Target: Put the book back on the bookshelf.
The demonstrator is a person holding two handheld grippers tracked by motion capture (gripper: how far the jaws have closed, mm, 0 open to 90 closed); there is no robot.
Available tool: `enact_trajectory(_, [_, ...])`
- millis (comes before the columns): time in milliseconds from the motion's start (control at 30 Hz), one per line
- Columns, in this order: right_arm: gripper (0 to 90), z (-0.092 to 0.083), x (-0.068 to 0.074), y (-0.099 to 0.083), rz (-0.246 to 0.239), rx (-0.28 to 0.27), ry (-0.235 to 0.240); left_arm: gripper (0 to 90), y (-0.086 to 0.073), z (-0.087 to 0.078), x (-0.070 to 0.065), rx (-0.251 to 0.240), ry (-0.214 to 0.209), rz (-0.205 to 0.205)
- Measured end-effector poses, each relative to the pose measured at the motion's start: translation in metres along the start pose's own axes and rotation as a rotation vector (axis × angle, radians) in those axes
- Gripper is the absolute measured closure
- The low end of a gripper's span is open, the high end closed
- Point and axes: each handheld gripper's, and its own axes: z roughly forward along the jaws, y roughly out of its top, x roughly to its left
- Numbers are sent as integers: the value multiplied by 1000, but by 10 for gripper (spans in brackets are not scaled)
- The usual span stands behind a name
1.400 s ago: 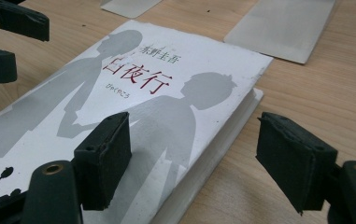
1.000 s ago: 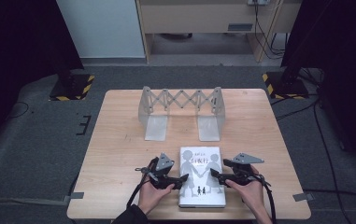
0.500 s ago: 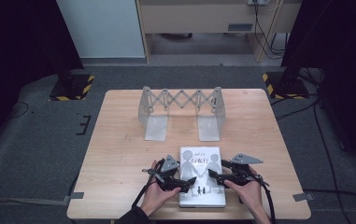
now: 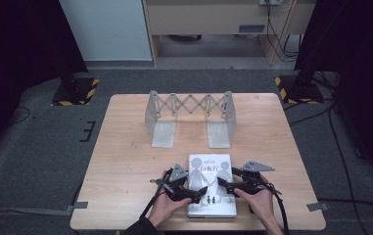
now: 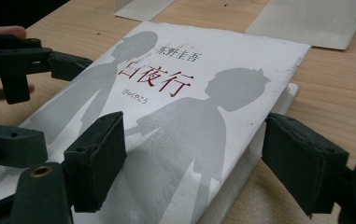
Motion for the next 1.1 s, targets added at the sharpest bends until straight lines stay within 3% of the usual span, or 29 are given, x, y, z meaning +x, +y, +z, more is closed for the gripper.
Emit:
enact_trajectory(500, [207,5,0,0,20,-13,10,0,-1,0,1,8,-8,-40])
enact_trajectory(633, [206,5,0,0,23,-12,11,0,-3,1,4,25,-20,-126])
enact_trajectory(700, [206,5,1,0,21,-12,9,0,-3,2,4,28,-25,-138])
enact_trajectory(867, [207,5,1,0,17,-11,7,0,-2,1,3,19,-19,-105])
enact_trajectory(1000, [208,4,3,1,9,-14,-2,7,-1,-3,3,-8,-2,-1])
enact_trajectory(1100, [216,3,3,3,-6,-14,-3,22,0,-6,6,-17,4,3])
